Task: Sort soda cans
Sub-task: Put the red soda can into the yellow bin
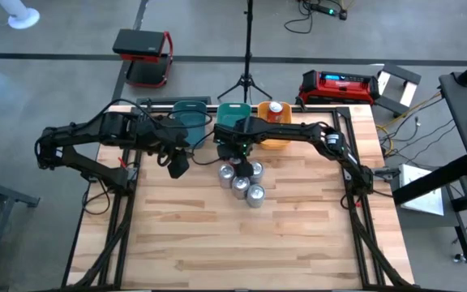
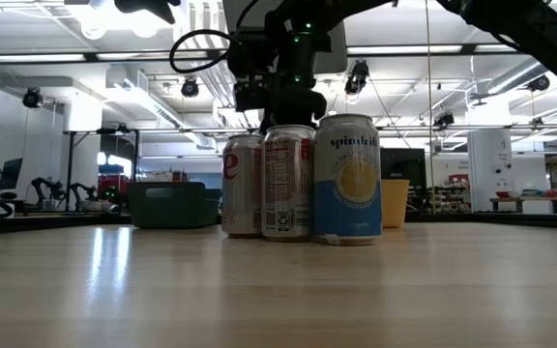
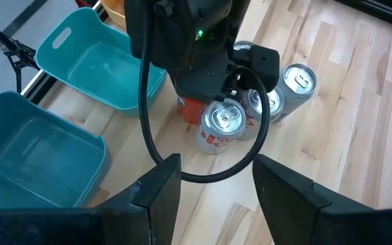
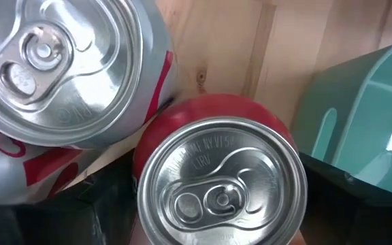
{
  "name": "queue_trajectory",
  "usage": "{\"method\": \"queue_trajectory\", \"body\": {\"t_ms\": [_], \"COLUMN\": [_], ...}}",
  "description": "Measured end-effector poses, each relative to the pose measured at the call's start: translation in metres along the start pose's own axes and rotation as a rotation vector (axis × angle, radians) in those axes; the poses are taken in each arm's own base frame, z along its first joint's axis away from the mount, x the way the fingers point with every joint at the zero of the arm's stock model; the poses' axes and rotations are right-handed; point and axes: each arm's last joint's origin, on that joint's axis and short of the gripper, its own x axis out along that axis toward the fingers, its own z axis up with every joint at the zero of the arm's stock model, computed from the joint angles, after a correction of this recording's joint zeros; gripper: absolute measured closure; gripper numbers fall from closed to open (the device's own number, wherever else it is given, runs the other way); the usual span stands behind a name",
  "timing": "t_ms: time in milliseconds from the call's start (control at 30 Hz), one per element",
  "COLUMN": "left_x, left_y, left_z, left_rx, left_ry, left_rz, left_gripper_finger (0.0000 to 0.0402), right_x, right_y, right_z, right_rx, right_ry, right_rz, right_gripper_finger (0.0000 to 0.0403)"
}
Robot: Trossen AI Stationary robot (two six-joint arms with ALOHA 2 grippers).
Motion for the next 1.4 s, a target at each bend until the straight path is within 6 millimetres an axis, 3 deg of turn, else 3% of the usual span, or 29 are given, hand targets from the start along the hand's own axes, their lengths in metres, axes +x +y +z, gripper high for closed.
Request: {"method": "queue_trajectory", "body": {"t_ms": [100, 267, 433, 633, 833, 1000, 1167, 1400], "left_x": [0.0, 0.0, 0.0, 0.0, -0.005, -0.009, 0.001, 0.028], "left_y": [0.0, 0.0, 0.0, 0.0, 0.002, 0.004, 0.005, 0.007], "left_z": [0.0, 0.001, 0.001, 0.002, 0.001, 0.002, -0.005, -0.024], "left_rx": [0.006, 0.022, 0.039, 0.079, 0.129, 0.164, 0.193, 0.218], "left_ry": [0.0, -0.006, -0.009, -0.022, -0.045, -0.082, -0.048, 0.013], "left_rz": [0.0, -0.002, -0.002, 0.014, 0.025, 0.075, 0.091, 0.11], "left_gripper_finger": [0.0234, 0.0234, 0.0234, 0.0234, 0.0234, 0.0234, 0.0234, 0.0234], "right_x": [-0.008, -0.041, -0.073, -0.125, -0.16, -0.176, -0.182, -0.164], "right_y": [0.002, 0.001, -0.009, -0.019, -0.024, -0.029, -0.038, -0.03], "right_z": [0.002, 0.004, 0.002, -0.017, -0.046, -0.063, -0.082, -0.112], "right_rx": [0.013, 0.034, 0.225, 0.397, 0.567, 0.76, 1.014, 1.26], "right_ry": [-0.008, -0.03, -0.066, -0.117, -0.089, -0.091, -0.09, 0.02], "right_rz": [-0.002, -0.034, -0.058, -0.149, -0.216, -0.256, -0.304, -0.412], "right_gripper_finger": [0.0095, 0.0104, 0.0101, 0.0102, 0.0102, 0.0101, 0.0101, 0.0102]}}
